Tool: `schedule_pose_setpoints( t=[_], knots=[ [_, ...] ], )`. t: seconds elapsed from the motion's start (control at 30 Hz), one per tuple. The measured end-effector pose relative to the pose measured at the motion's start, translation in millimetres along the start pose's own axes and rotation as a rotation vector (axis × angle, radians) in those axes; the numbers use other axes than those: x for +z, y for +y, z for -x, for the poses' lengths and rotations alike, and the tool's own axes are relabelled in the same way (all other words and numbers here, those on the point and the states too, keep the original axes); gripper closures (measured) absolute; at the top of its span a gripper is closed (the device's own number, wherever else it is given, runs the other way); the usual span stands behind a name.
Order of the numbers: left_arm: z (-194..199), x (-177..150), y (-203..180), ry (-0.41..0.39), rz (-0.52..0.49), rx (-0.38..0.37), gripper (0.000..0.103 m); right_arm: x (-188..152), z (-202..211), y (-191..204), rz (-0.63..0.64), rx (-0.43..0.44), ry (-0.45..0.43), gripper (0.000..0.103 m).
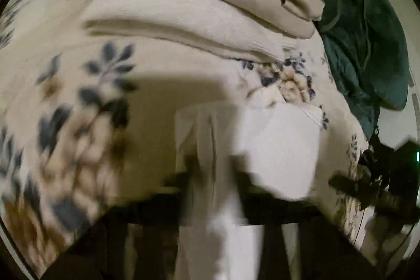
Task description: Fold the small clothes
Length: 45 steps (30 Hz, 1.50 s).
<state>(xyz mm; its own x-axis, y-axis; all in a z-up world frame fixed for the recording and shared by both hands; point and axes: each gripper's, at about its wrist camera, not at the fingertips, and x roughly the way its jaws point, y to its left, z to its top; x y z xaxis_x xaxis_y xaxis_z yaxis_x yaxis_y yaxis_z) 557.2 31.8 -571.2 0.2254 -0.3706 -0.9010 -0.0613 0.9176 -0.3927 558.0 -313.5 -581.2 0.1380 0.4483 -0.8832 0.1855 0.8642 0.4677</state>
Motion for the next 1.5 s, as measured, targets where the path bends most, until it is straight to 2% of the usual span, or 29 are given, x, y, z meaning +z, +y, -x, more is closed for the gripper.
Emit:
schedule_pose_setpoints(
  t=[0.03, 0.1, 0.13, 0.17, 0.3, 0.37, 0.4, 0.43, 0.47, 0.5, 0.53, 0.57, 0.6, 0.67, 0.77, 0.8, 0.83, 0.93, 1.0, 1.03, 1.07, 1.17, 1.3, 1.37, 1.4, 1.43, 1.47, 1.5],
  knots=[
    [-5, 5, 1, -0.003, -0.01, 0.008, 0.1, 19, -11, 2, -0.01, 0.004, 0.0, 0.054],
    [-13, 12, 7, -0.008, -0.007, -0.009, 0.101, 35, -32, 9, -0.012, 0.024, 0.009, 0.055],
    [-15, 14, 10, -0.007, -0.006, -0.006, 0.101, 41, -42, 14, -0.015, 0.035, 0.004, 0.069],
    [-16, 18, 13, -0.009, -0.006, -0.007, 0.101, 48, -49, 16, -0.014, 0.026, -0.002, 0.102],
    [-26, 25, 24, 0.015, -0.006, -0.013, 0.101, 67, -56, 10, -0.044, -0.011, -0.047, 0.102],
    [-29, 27, 25, 0.022, -0.006, -0.026, 0.101, 70, -62, 4, -0.059, -0.016, -0.025, 0.102],
    [-25, 27, 25, 0.024, -0.004, -0.06, 0.099, 71, -66, 5, -0.046, -0.017, 0.001, 0.102],
    [-20, 26, 27, 0.024, 0.007, -0.104, 0.099, 73, -68, 6, -0.037, -0.005, 0.026, 0.101],
    [-15, 25, 29, 0.024, 0.016, -0.131, 0.096, 71, -65, 4, -0.032, 0.013, 0.04, 0.094],
    [-7, 24, 34, 0.014, 0.023, -0.17, 0.087, 71, -64, 3, -0.027, 0.033, 0.056, 0.086],
    [-4, 23, 37, 0.002, 0.026, -0.187, 0.077, 72, -61, 2, -0.016, 0.068, 0.07, 0.057],
    [-4, 21, 42, -0.005, 0.036, -0.201, 0.051, 72, -60, 1, -0.011, 0.09, 0.072, 0.038],
    [-7, 20, 47, 0.0, 0.049, -0.22, 0.04, 71, -62, 0, -0.009, 0.11, 0.074, 0.037],
    [-26, 21, 52, 0.054, 0.081, -0.228, 0.04, 75, -71, -4, -0.002, 0.111, 0.111, 0.037],
    [-32, 27, 44, 0.061, 0.063, -0.217, 0.038, 79, -84, -6, -0.008, 0.126, 0.126, 0.034],
    [-34, 30, 41, 0.068, 0.061, -0.216, 0.033, 80, -86, -5, -0.008, 0.139, 0.126, 0.034],
    [-35, 31, 39, 0.072, 0.063, -0.214, 0.033, 82, -87, -3, -0.008, 0.155, 0.125, 0.034],
    [-24, 34, 35, 0.092, 0.063, -0.154, 0.033, 82, -92, 5, -0.009, 0.215, 0.14, 0.036],
    [-7, 33, 35, 0.048, 0.047, -0.081, 0.033, 83, -91, 8, -0.008, 0.212, 0.147, 0.036],
    [5, 30, 43, 0.016, 0.062, -0.096, 0.033, 82, -89, 7, -0.006, 0.213, 0.148, 0.036],
    [6, 28, 49, 0.023, 0.086, -0.111, 0.033, 81, -88, 6, -0.007, 0.212, 0.152, 0.036],
    [-19, 21, 70, 0.116, 0.153, -0.19, 0.033, 83, -87, 7, -0.002, 0.203, 0.16, 0.036],
    [-34, 31, 49, 0.108, 0.12, -0.179, 0.032, 80, -91, 6, -0.015, 0.203, 0.154, 0.036],
    [-35, 36, 39, 0.086, 0.11, -0.203, 0.033, 76, -98, 11, -0.014, 0.206, 0.154, 0.037],
    [-38, 38, 30, 0.083, 0.094, -0.206, 0.042, 75, -102, 12, -0.011, 0.205, 0.154, 0.038],
    [-41, 39, 22, 0.088, 0.061, -0.19, 0.054, 75, -105, 15, -0.007, 0.208, 0.155, 0.046],
    [-44, 40, 14, 0.091, 0.023, -0.162, 0.081, 74, -109, 19, -0.001, 0.206, 0.16, 0.055],
    [-48, 40, 11, 0.099, 0.005, -0.154, 0.092, 72, -111, 21, 0.004, 0.203, 0.164, 0.06]
  ],
)
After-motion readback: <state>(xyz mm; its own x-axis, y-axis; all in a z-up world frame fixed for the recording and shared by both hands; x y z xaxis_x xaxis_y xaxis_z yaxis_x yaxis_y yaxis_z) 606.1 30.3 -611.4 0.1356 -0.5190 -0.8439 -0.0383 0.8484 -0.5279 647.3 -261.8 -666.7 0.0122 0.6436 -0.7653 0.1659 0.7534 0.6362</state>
